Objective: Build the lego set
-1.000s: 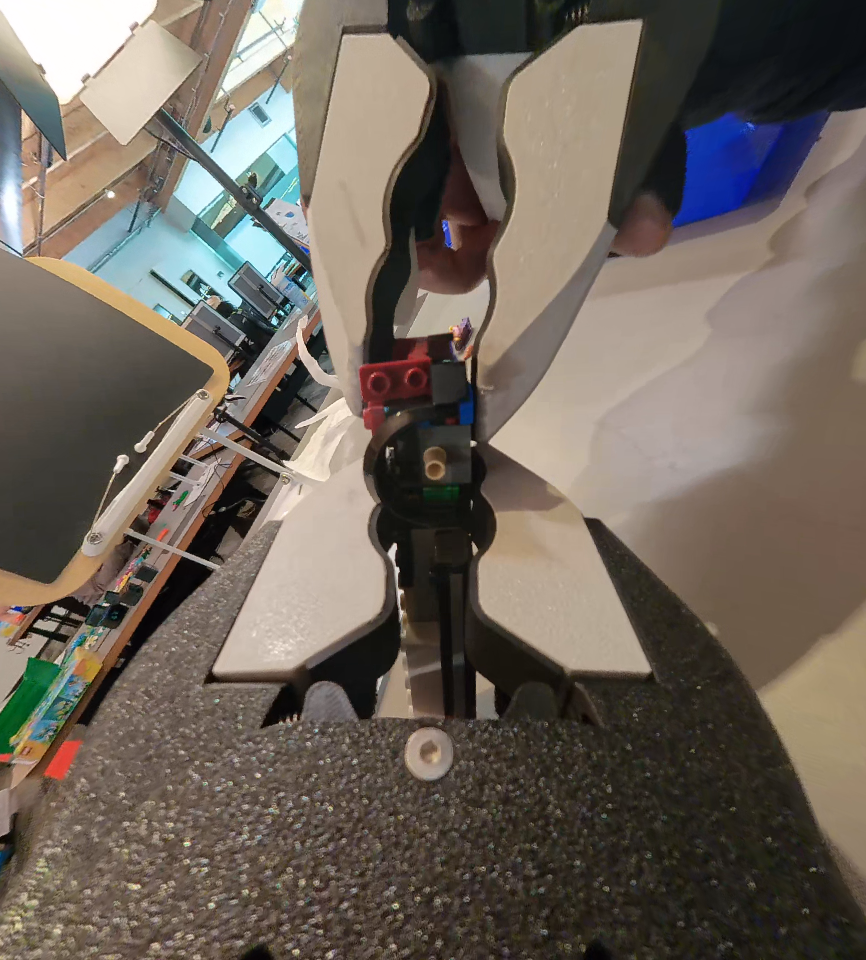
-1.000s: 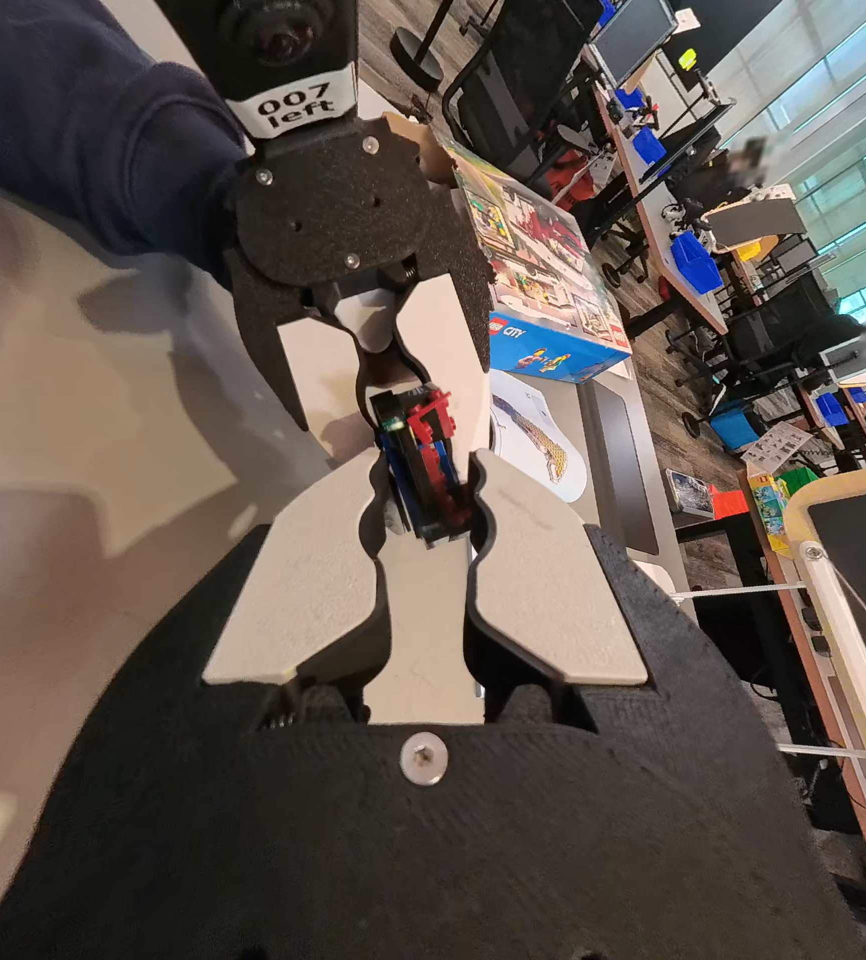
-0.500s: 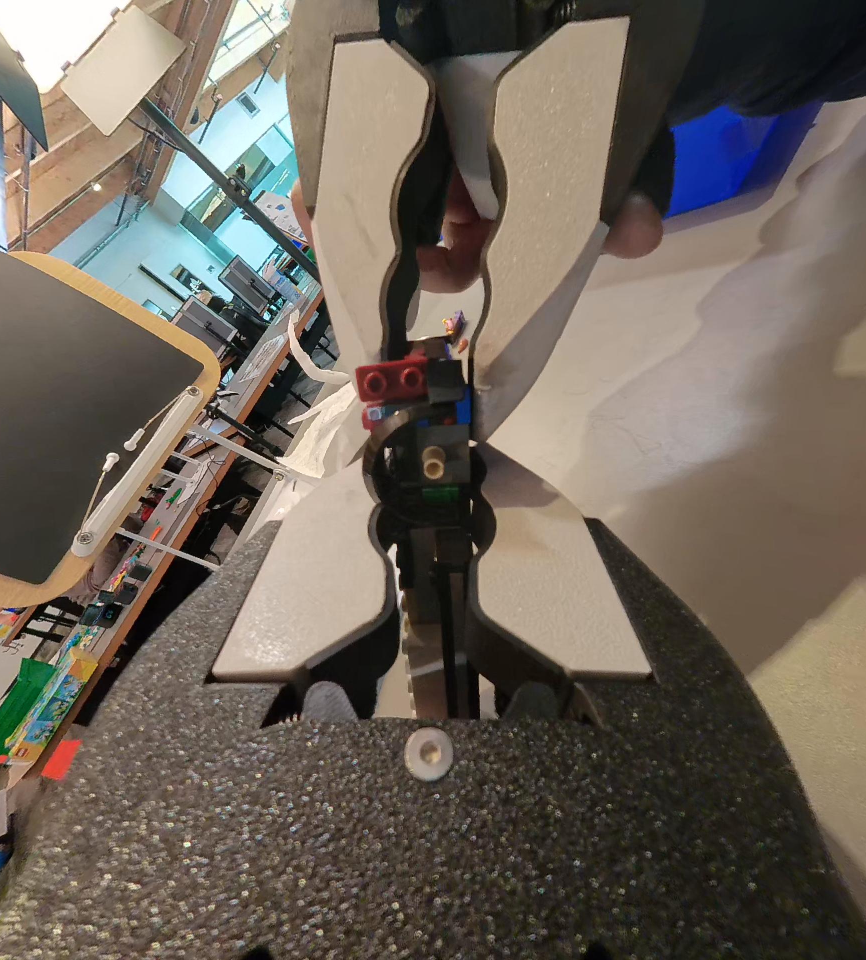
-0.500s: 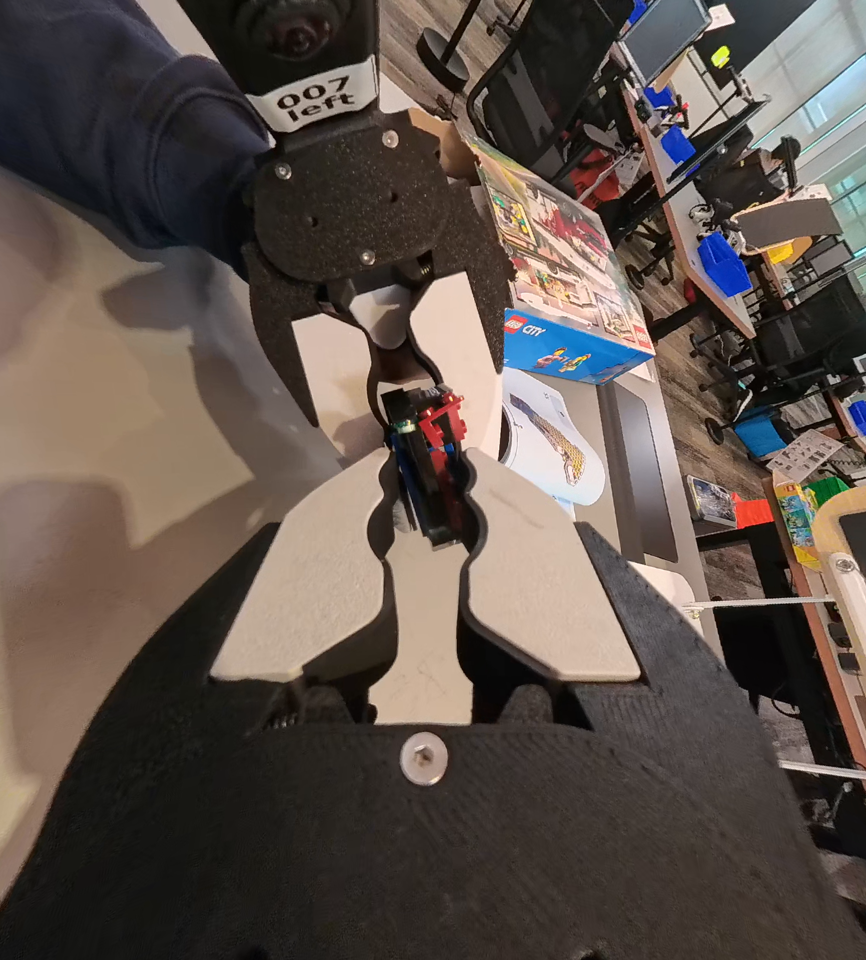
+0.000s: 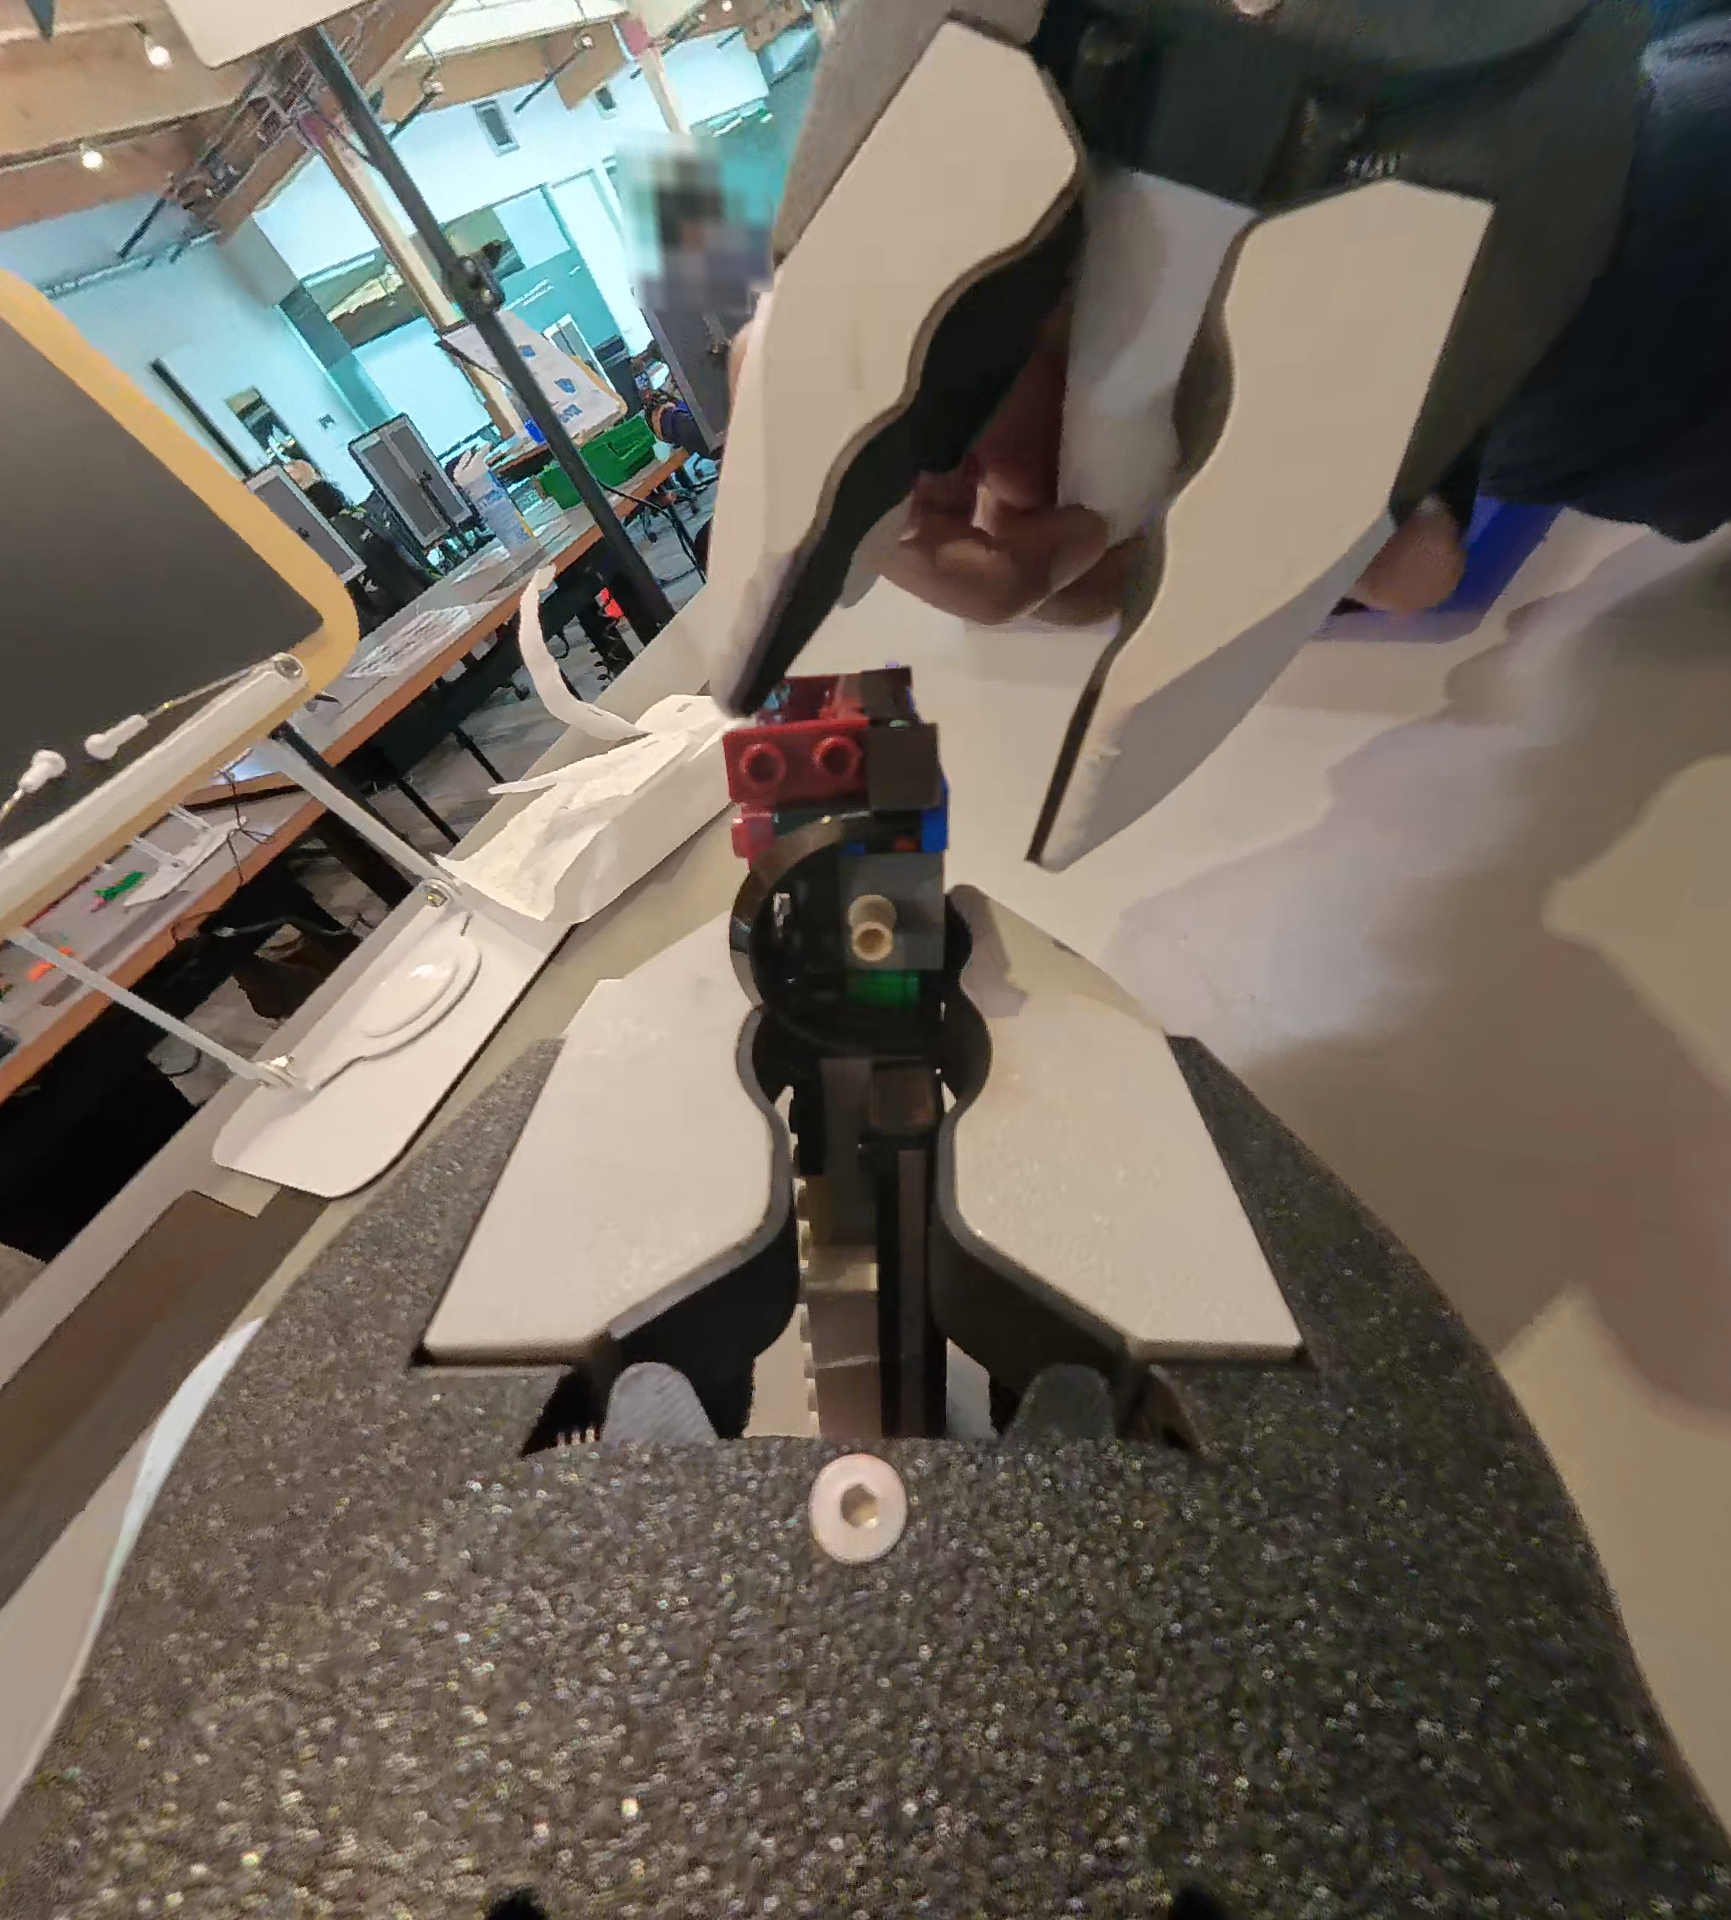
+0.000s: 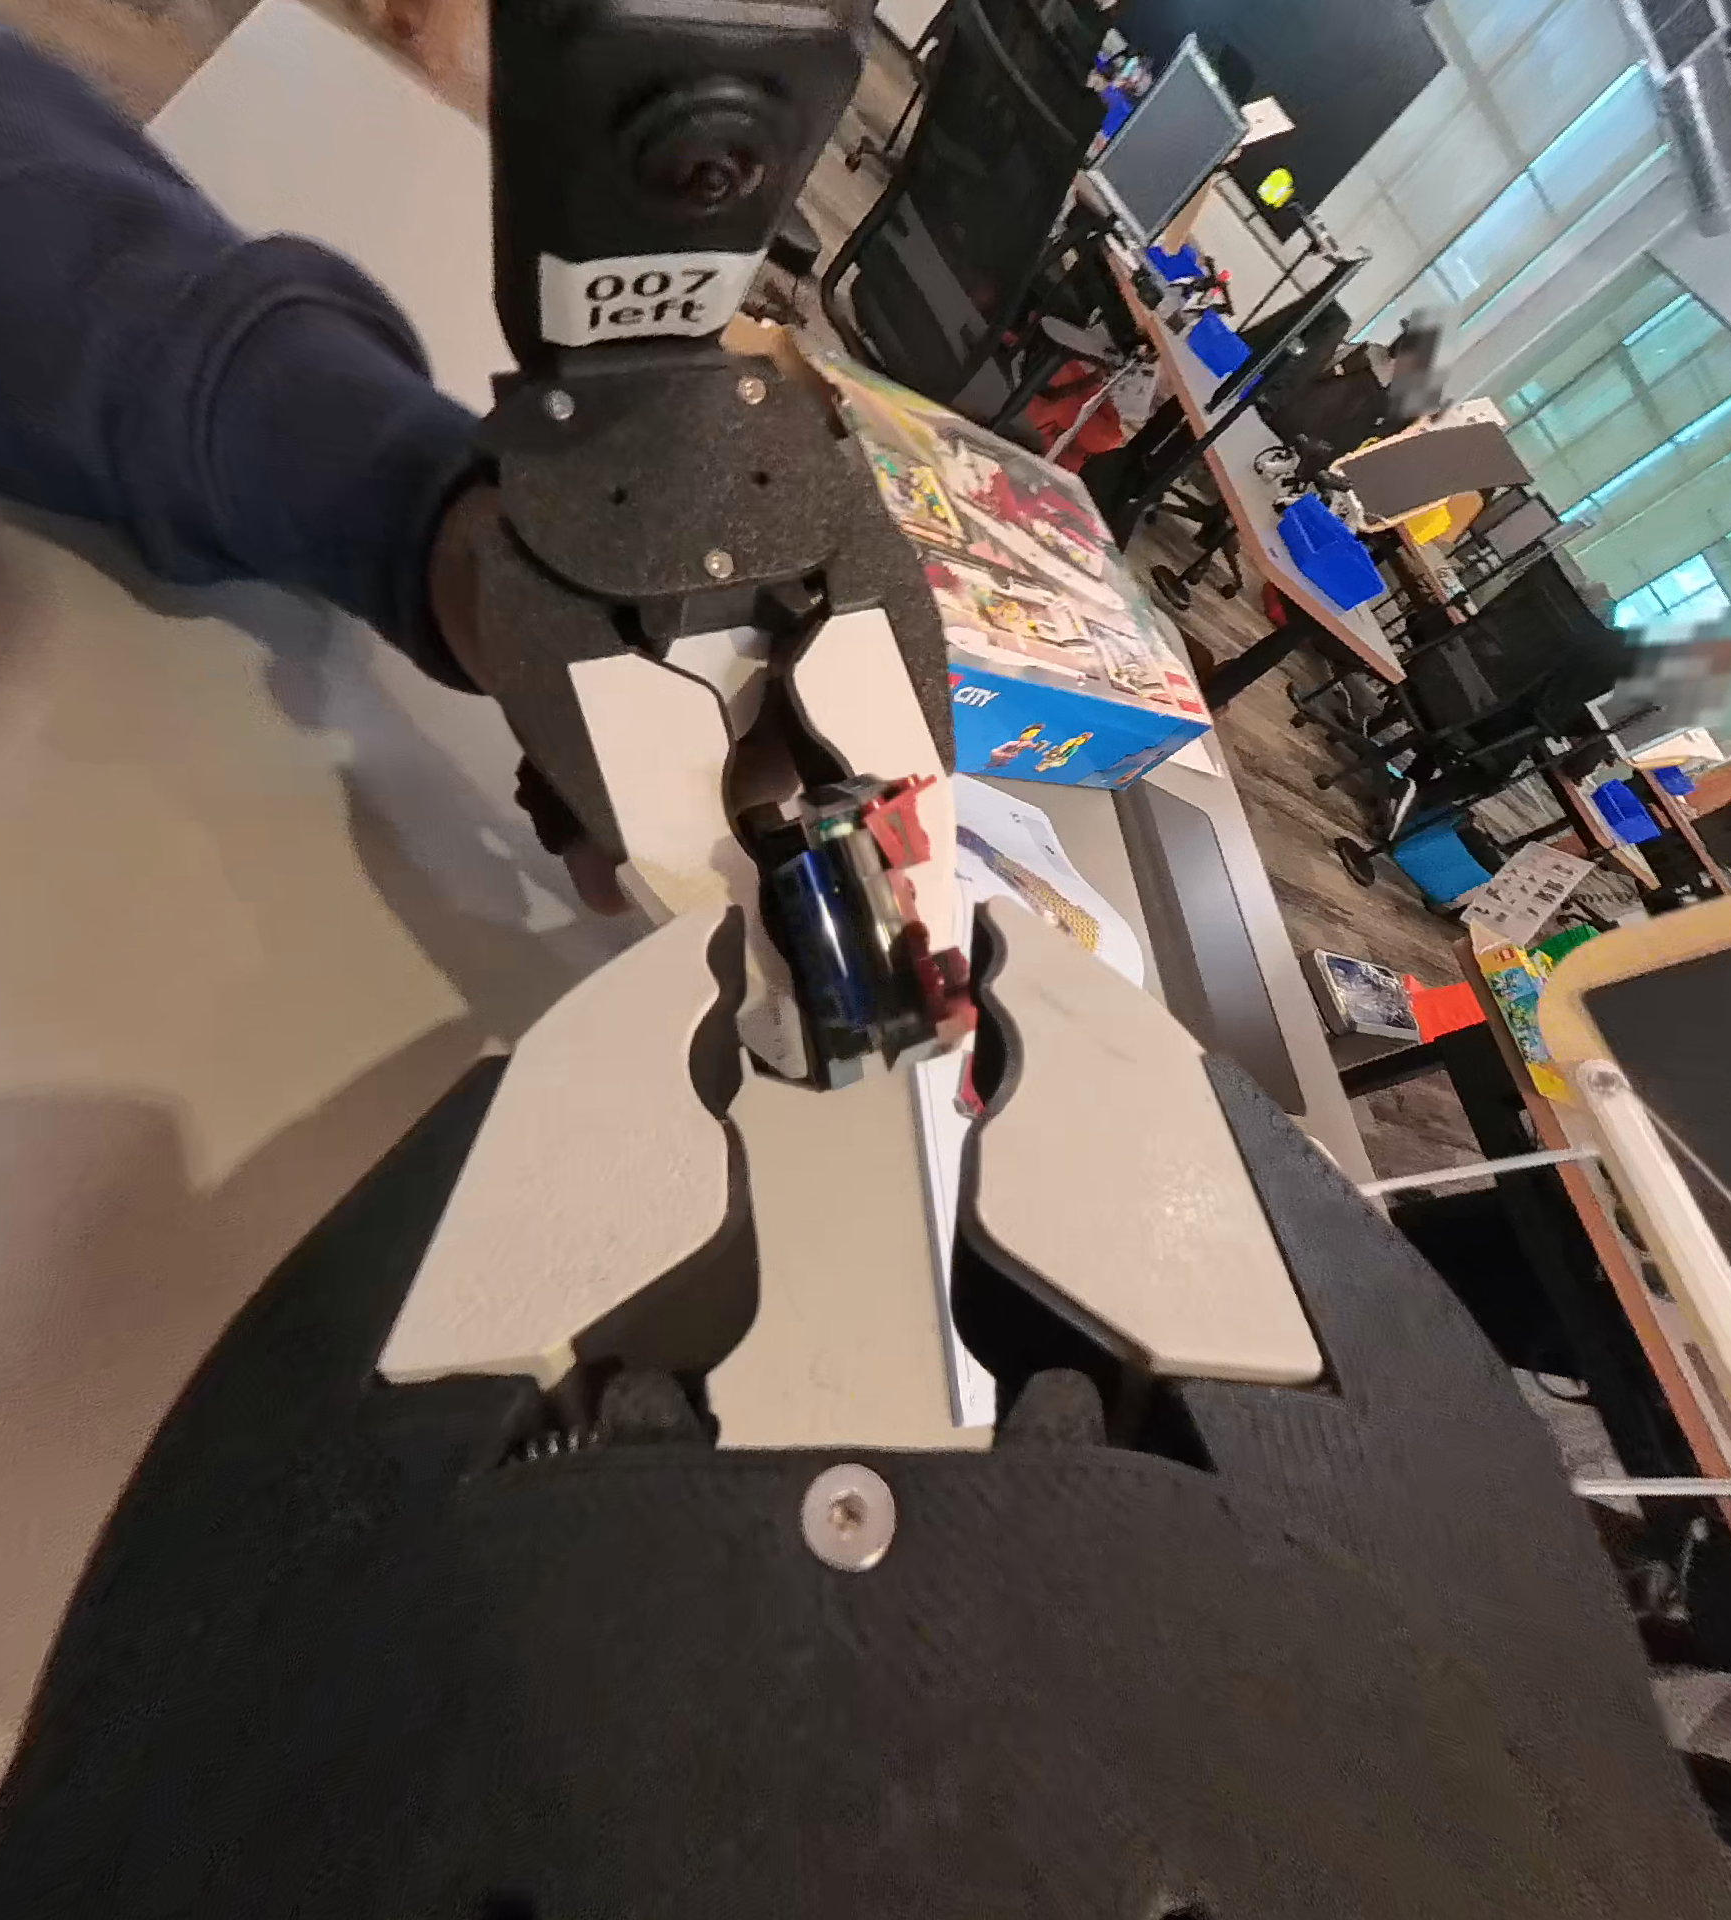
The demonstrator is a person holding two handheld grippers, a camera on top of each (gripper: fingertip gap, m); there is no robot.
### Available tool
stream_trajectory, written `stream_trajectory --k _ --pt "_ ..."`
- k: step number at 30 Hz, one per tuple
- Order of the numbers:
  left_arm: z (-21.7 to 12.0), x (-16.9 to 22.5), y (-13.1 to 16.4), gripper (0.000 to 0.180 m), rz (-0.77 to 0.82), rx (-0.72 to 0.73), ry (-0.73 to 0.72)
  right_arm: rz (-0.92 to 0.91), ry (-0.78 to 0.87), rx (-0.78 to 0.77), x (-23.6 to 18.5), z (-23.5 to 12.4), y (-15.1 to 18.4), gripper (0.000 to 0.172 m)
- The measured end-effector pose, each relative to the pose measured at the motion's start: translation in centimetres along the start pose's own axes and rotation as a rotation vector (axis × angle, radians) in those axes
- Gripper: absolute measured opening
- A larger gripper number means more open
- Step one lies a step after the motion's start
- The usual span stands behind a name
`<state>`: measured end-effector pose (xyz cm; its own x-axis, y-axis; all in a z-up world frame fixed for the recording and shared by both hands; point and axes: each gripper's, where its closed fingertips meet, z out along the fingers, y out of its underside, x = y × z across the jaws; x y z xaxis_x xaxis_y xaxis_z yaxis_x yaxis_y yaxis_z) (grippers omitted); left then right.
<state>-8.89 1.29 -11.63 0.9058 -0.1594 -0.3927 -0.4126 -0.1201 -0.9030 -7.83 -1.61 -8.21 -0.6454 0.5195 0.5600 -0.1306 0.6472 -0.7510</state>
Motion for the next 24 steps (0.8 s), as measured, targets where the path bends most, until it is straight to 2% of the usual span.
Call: stream_trajectory --k 1,7,14,19,24 --pt "0.0 -0.2 -0.1 0.025 -0.025 0.006 -0.003 0.023 0.013 0.008 0.3 -0.1 0.0 0.044" --pt "-0.3 -1.2 -1.2 0.024 -0.224 0.075 0.001 0.241 0.085 0.056 2.5 -0.4 0.4 0.046" --pt "-0.4 -1.9 -1.6 0.024 -0.441 0.141 0.031 0.481 0.080 0.099 3.1 0.0 0.8 0.046" --pt "0.0 -1.7 -1.2 0.024 -0.449 0.109 0.023 0.586 0.068 0.139 3.4 0.3 0.7 0.047" --pt "0.4 -1.4 -0.7 0.025 -0.378 0.036 -0.020 0.639 0.058 0.158 3.7 0.5 1.0 0.046"
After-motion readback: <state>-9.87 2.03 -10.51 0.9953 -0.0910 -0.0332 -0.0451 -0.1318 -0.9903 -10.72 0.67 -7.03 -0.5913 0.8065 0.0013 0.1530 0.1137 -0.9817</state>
